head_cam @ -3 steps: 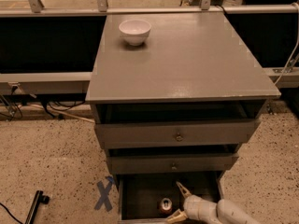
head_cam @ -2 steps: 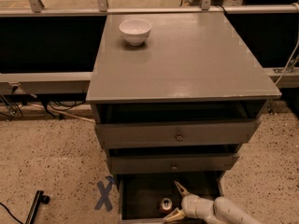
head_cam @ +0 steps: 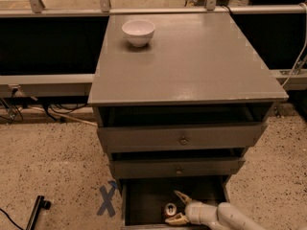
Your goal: Pick coke can from bottom drawer and place on counter
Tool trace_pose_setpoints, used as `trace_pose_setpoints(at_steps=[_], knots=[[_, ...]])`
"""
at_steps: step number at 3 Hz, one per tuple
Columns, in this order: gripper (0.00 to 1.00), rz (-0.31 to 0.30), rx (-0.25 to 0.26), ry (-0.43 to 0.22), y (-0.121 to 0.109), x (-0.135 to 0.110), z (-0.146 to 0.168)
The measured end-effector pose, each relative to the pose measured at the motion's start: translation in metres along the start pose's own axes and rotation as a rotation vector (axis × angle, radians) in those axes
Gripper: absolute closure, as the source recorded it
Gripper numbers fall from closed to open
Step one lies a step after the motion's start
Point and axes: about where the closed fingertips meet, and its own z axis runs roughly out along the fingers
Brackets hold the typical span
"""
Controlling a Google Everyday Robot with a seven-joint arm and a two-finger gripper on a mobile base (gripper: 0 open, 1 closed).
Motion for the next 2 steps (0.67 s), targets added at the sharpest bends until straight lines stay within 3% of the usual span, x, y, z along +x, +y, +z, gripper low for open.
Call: trace_pose_setpoints(at_steps=[1,2], knots=[[0.50,0.033,-0.003,-0.024,0.0014,0.0097,0.0051],[0.73,0.040,-0.005,-0.040,0.0021,0.0107,0.0073]])
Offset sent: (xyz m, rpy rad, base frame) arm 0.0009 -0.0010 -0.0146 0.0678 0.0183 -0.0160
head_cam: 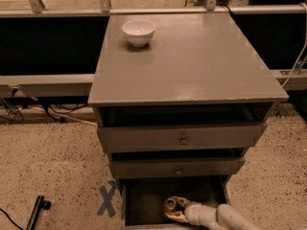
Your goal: Pick coke can from bottom drawer and place on counter
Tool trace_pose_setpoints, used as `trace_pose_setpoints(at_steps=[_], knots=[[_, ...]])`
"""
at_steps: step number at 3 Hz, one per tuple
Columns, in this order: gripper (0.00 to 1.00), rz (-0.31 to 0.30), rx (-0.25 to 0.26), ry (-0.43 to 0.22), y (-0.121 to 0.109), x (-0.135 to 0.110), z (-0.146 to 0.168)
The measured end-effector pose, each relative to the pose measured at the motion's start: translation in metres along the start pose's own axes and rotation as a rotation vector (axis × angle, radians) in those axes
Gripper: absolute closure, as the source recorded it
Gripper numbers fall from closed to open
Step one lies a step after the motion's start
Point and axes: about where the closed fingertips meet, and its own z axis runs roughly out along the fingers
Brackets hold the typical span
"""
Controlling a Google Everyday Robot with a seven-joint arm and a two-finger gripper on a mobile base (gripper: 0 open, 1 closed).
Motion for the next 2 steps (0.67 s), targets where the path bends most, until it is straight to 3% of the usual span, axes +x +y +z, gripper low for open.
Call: trace_pose_setpoints(at_steps=[1,2], knots=[[0.96,0.010,0.035,-0.127,-0.008,-0.020,-0.010],[1.00,-0.062,0.072,-0.259,-0.015,-0.074,-0.043]])
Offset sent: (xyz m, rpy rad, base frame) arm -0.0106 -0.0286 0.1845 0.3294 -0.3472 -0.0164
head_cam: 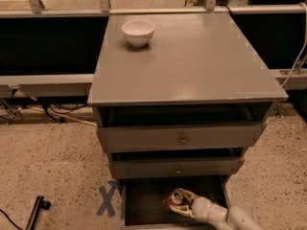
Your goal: Pick coke can from bottom drawer and place on counter
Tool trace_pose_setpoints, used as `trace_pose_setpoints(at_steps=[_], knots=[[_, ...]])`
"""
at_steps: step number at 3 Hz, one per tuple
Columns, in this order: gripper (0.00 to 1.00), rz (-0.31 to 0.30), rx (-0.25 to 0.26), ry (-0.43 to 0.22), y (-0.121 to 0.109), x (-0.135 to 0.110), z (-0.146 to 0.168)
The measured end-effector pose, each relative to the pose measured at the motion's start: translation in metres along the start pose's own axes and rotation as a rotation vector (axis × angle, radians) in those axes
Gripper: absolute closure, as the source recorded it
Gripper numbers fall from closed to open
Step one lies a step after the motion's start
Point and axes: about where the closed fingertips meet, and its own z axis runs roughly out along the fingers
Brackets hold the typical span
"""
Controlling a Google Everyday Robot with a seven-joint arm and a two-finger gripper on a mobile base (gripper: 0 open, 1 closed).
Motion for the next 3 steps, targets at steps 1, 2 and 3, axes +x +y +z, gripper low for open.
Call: trace_pose_setpoints(at_steps=[1,2,3], knots=[[1.00,-0.033,0.010,-0.077,0.004,-0.064,-0.037],[1.00,-0.026,-0.001,-0.065,0.011,-0.119,-0.071],[1.00,0.011,-0.035,-0.007,0.000,-0.169,-0.098]])
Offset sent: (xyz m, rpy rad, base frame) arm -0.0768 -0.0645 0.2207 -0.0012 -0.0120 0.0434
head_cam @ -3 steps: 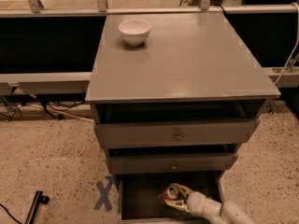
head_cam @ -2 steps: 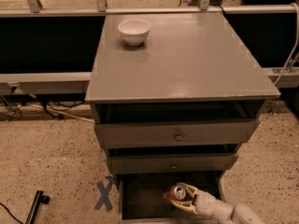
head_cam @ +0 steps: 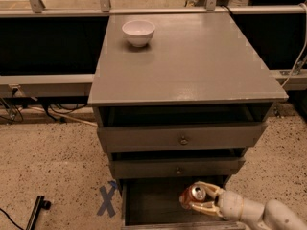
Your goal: Pick coke can from bottom drawer and place on counter
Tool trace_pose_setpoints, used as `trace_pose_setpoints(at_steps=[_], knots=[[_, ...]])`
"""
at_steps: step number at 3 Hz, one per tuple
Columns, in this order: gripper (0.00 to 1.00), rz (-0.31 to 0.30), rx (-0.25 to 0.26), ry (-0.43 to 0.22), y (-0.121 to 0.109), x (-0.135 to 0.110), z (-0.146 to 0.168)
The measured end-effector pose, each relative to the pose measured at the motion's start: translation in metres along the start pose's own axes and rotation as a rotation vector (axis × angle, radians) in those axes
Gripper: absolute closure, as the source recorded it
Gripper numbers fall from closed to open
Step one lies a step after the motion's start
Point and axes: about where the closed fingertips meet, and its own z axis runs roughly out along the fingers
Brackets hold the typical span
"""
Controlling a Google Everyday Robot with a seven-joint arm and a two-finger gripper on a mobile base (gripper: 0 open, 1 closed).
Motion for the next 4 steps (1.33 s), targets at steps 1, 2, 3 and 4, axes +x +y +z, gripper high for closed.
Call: trace_pose_setpoints(at_steps=[1,2,3,4], knots=[[1.00,0.036,-0.007,0.058,-0.032,-0.044,-0.027],[1.00,0.036,-0.007,0.058,-0.032,-0.044,-0.027],[1.00,0.010,-0.046,-0.020,-0.035,-0.113,-0.029],[1.00,-0.020,-0.085,-0.059,-0.041,-0.192,-0.037]])
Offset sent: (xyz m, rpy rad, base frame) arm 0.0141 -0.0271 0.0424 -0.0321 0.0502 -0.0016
